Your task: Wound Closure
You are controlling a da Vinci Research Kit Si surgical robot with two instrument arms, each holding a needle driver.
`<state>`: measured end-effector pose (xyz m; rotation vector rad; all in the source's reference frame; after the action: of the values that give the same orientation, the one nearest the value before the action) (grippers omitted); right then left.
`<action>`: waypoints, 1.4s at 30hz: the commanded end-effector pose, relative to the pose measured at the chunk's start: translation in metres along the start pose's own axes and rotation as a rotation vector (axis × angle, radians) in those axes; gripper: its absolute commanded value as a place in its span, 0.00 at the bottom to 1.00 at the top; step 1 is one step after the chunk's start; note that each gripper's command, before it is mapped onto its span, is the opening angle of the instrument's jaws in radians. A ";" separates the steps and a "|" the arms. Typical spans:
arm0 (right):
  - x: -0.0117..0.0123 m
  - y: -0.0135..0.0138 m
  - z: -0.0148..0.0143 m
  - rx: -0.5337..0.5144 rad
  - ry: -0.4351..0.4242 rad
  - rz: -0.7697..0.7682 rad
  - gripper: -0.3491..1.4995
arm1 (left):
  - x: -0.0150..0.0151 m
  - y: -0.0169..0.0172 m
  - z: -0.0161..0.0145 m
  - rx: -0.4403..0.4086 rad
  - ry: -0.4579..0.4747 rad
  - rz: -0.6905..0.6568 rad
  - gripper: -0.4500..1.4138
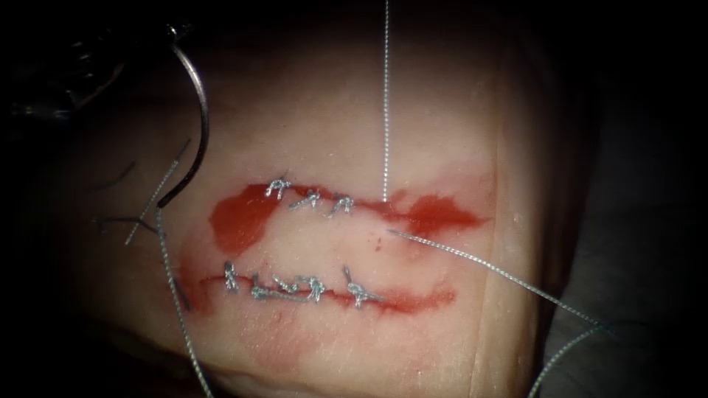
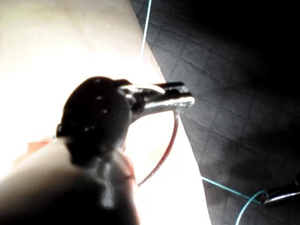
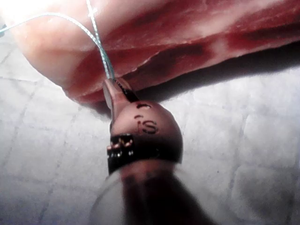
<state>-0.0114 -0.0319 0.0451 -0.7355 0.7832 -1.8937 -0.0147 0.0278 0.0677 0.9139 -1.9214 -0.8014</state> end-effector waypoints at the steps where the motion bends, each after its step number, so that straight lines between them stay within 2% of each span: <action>1: 0.0014 -0.0004 -0.0002 0.023 0.001 0.008 0.00 | 0.0002 0.0006 0.0002 0.001 0.000 0.002 0.00; 11: 0.0036 -0.0022 -0.0025 0.204 0.081 0.035 0.00 | 0.0004 0.0007 0.0003 0.002 0.004 -0.002 0.00; 15: 0.0039 -0.0027 -0.0031 0.314 0.076 0.040 0.00 | 0.0005 0.0007 0.0003 0.001 0.007 -0.003 0.00; 19: 0.0033 -0.0031 -0.0036 0.340 0.071 0.024 0.00 | 0.0005 0.0007 0.0003 0.001 0.007 -0.003 0.00; 20: 0.0028 -0.0031 -0.0038 0.334 0.063 -0.017 0.06 | 0.0005 0.0007 0.0003 0.001 0.007 -0.003 0.00; 21: 0.0023 -0.0029 -0.0039 0.327 0.052 -0.044 0.21 | 0.0005 0.0007 0.0003 0.001 0.007 -0.003 0.00; 22: 0.0017 -0.0026 -0.0040 0.319 0.037 -0.074 0.32 | 0.0005 0.0007 0.0003 0.001 0.007 -0.003 0.00; 25: -0.0009 -0.0014 -0.0044 0.299 -0.035 -0.084 0.44 | 0.0005 0.0007 0.0004 0.001 0.006 -0.002 0.00; 27: -0.0033 -0.0005 -0.0048 0.291 -0.079 -0.148 0.50 | 0.0005 0.0007 0.0004 -0.004 0.005 -0.003 0.00; 29: -0.0056 0.0003 -0.0051 0.289 -0.115 -0.165 0.51 | 0.0004 0.0007 0.0004 -0.004 0.005 -0.003 0.00; 32: -0.0095 0.0018 -0.0052 0.296 -0.155 -0.210 0.60 | 0.0004 0.0007 0.0004 -0.004 0.005 -0.003 0.00; 34: -0.0121 0.0031 -0.0048 0.263 -0.159 -0.194 0.55 | 0.0004 0.0007 0.0004 -0.004 0.005 -0.003 0.00; 36: -0.0140 0.0042 -0.0039 0.254 -0.148 -0.173 0.39 | 0.0004 0.0007 0.0004 -0.004 0.005 -0.003 0.00; 39: -0.0165 0.0061 -0.0016 0.213 -0.136 -0.163 0.43 | 0.0004 0.0007 0.0004 -0.004 0.005 -0.003 0.00; 41: -0.0181 0.0071 0.0004 0.225 -0.134 -0.178 0.49 | 0.0004 0.0007 0.0004 -0.005 0.007 -0.003 0.00; 42: -0.0188 0.0075 0.0013 0.234 -0.134 -0.186 0.55 | 0.0004 0.0007 0.0004 -0.005 0.007 -0.003 0.00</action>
<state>-0.0001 -0.0177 0.0368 -0.7845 0.4094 -2.0361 -0.0149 0.0276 0.0678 0.9171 -1.9109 -0.8051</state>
